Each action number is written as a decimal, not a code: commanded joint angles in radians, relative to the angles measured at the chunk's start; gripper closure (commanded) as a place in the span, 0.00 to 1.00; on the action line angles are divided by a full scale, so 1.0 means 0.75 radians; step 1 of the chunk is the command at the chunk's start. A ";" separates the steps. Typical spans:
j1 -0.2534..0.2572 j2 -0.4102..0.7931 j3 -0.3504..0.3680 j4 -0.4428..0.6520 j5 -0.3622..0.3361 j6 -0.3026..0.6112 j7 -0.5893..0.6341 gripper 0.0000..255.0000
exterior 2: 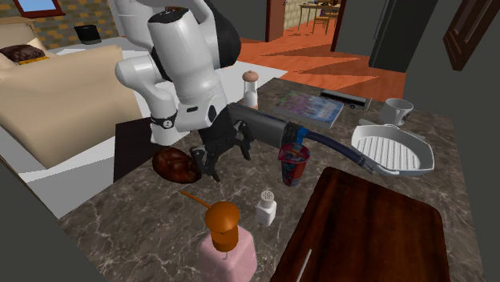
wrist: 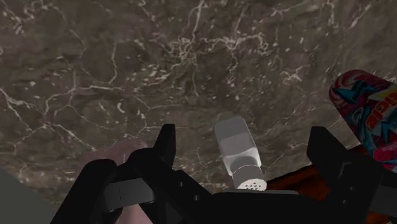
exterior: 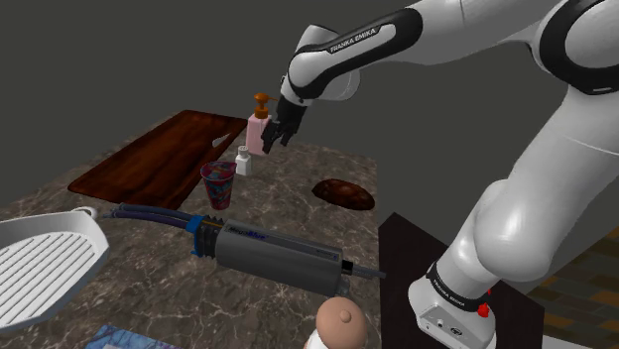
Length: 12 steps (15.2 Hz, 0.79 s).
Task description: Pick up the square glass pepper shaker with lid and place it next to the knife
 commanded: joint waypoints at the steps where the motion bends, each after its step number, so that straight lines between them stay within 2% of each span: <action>1: 0.009 0.091 0.009 0.070 0.022 0.037 -0.012 0.00; 5: 0.021 0.288 0.030 0.233 0.058 0.098 -0.036 0.00; 12: 0.028 0.379 0.043 0.249 0.075 0.176 -0.048 0.00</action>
